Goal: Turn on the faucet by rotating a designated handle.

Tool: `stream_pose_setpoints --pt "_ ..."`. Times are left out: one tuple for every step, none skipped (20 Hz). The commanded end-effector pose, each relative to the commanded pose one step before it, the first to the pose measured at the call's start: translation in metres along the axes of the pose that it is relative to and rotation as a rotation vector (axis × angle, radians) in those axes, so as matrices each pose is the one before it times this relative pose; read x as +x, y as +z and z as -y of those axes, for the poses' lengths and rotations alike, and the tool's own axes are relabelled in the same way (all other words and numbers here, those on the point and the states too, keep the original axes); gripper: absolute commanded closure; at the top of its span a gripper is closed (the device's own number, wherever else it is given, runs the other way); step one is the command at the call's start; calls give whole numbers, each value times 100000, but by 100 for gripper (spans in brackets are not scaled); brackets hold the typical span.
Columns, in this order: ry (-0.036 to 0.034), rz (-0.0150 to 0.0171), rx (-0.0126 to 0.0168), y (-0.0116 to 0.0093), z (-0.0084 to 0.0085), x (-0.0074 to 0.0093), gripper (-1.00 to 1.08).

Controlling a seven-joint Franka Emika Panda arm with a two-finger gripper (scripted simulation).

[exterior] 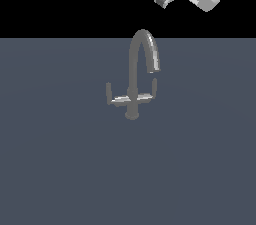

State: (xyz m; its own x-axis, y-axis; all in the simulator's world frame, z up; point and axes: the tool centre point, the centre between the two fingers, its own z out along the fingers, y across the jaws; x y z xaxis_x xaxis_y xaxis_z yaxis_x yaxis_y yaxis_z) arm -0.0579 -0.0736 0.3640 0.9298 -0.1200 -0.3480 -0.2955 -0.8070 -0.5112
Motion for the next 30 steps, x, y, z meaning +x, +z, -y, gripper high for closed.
stream_pose_setpoints --pt "1631 1984 4074 481 -633 1511 108" --pt "669 812 1599 189 -249 593 108" --pt "670 817 1605 190 -250 594 108" --pt "671 821 1609 190 -250 594 108" --pt "673 826 1615 191 -250 595 108" --pt "676 831 1622 191 -251 596 108" --pt "679 836 1629 192 -252 598 108" --pt "682 841 1636 193 -253 599 108" --pt "686 847 1644 193 -254 601 108" --pt "689 852 1650 194 -254 602 108" --pt "693 857 1658 195 -255 604 108" --pt "697 862 1665 195 -256 605 108" --pt "701 867 1672 196 -256 607 108" --pt "706 871 1678 196 -257 609 108" --pt "710 875 1684 197 -257 610 108" --pt "714 879 1690 197 -258 612 108" --pt "718 883 1695 198 -258 613 108" --pt "722 885 1699 198 -258 615 108" --pt "726 888 1702 198 -257 615 108" --pt "730 890 1705 199 -257 616 108" --pt "733 891 1707 199 -257 617 108" --pt "736 891 1707 199 -256 617 108" --pt "739 891 1707 199 -256 618 108" --pt "742 890 1705 199 -255 618 108" --pt "744 889 1702 199 -253 617 108" --pt "746 887 1698 199 -252 617 108" --pt "748 884 1693 199 -251 616 108" --pt "749 880 1686 199 -249 615 108" --pt "739 863 1653 197 -243 605 108" --pt "713 827 1585 189 -233 582 108"
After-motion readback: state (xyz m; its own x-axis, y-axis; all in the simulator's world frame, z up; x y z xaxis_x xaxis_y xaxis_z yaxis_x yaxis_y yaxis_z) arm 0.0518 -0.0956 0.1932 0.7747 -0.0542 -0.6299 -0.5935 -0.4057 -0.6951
